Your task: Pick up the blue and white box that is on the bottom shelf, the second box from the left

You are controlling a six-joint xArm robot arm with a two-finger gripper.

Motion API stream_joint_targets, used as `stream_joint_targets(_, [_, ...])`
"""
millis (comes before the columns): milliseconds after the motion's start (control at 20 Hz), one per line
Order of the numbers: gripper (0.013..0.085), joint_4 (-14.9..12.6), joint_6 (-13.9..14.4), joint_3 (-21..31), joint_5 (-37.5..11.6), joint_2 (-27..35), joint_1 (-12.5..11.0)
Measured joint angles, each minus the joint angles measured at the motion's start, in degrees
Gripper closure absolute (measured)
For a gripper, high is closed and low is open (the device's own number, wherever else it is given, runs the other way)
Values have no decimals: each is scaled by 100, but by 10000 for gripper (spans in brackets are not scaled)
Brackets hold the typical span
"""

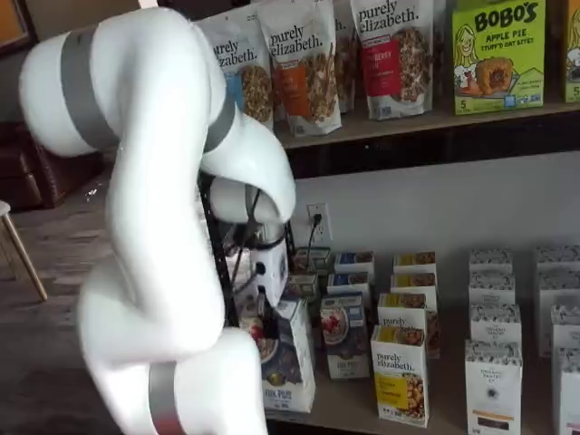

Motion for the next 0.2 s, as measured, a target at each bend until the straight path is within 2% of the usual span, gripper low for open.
stream_joint_targets(200, [530, 41, 113, -77, 748, -763, 29])
